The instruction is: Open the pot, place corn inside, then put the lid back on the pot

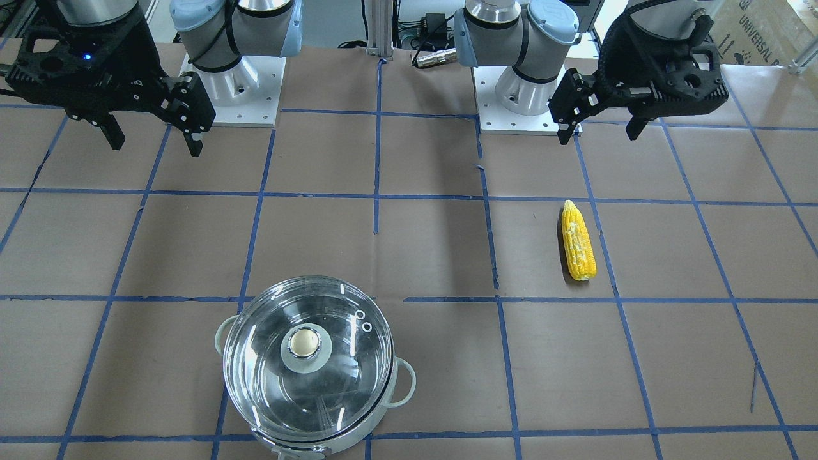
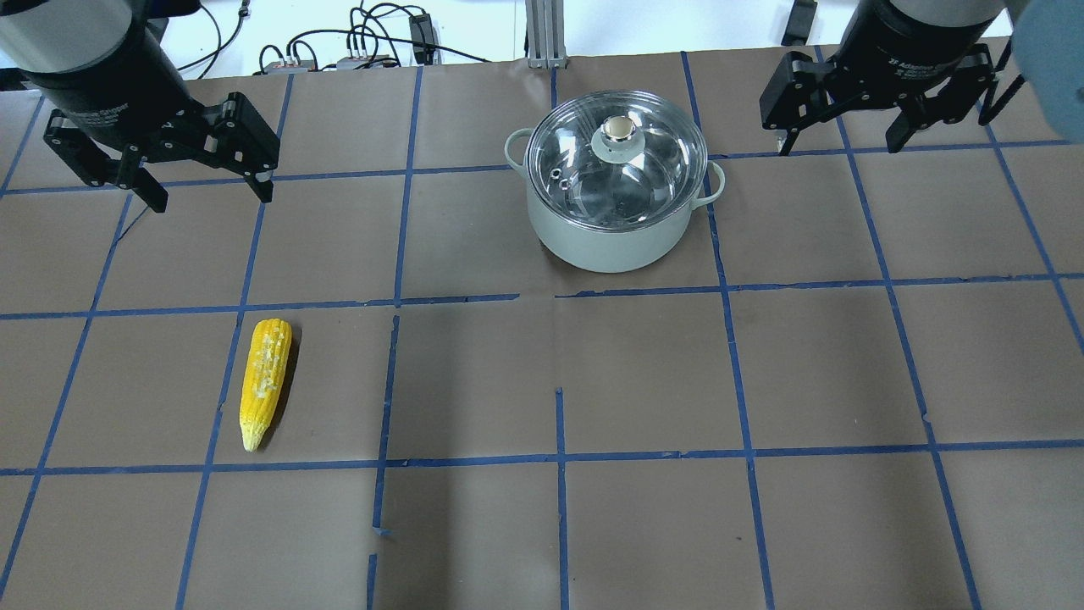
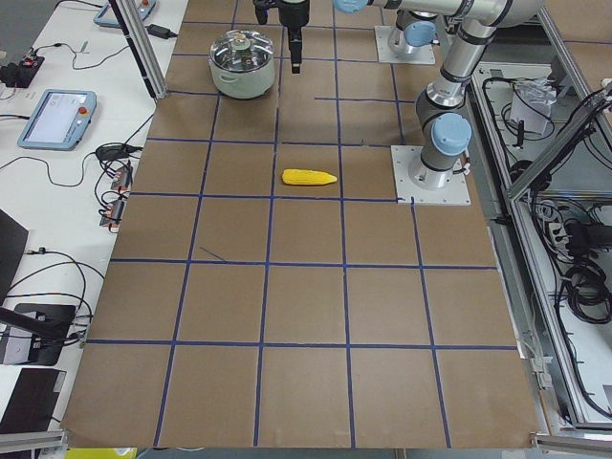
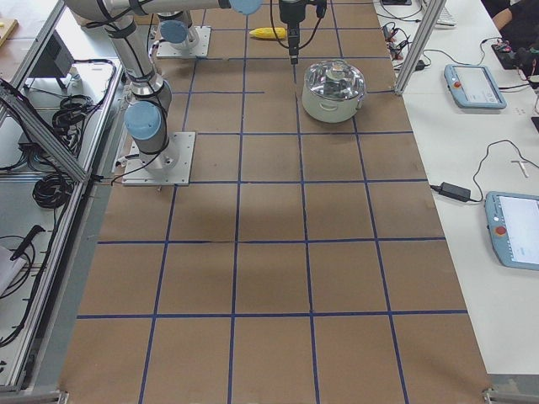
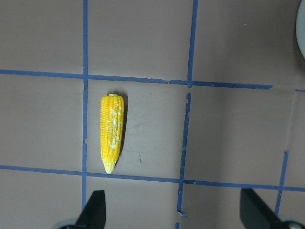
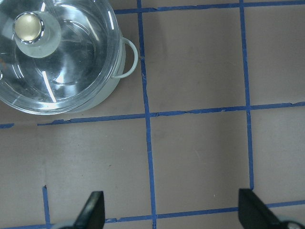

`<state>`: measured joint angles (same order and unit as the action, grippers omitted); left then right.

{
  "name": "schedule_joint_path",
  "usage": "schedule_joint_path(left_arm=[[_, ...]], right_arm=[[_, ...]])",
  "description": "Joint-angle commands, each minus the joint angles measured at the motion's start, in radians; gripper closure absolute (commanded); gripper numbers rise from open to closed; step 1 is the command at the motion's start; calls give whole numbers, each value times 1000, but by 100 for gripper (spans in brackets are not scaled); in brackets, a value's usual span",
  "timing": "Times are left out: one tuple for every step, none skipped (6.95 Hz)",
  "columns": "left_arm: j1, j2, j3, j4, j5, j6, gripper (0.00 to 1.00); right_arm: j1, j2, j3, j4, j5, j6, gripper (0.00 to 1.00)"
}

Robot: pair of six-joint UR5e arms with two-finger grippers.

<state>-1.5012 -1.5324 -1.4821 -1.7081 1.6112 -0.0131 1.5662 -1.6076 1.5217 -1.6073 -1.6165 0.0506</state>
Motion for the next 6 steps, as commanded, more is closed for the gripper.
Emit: schedule_joint_path(left_arm=[[-1,9,0,-2,-20,1,1],[-1,2,-1,-1,-10,10,0],[-1,6,-4,-4,-10,15,0],[-1,2,3,-1,-8,15,0],[-1,5,3,-5,-8,15,0],[-1,3,3,-2,-10,15,0]], right_arm=[[0,0,-2,0,0,0,0],[8,3,-5,-9,1,11,0],[20,43,-11,-32,12,20,0],[43,105,-26,-125,10,29,0],[63,145,-43,-146,13,34,1],[69,203,-64,-179,13,50,1]])
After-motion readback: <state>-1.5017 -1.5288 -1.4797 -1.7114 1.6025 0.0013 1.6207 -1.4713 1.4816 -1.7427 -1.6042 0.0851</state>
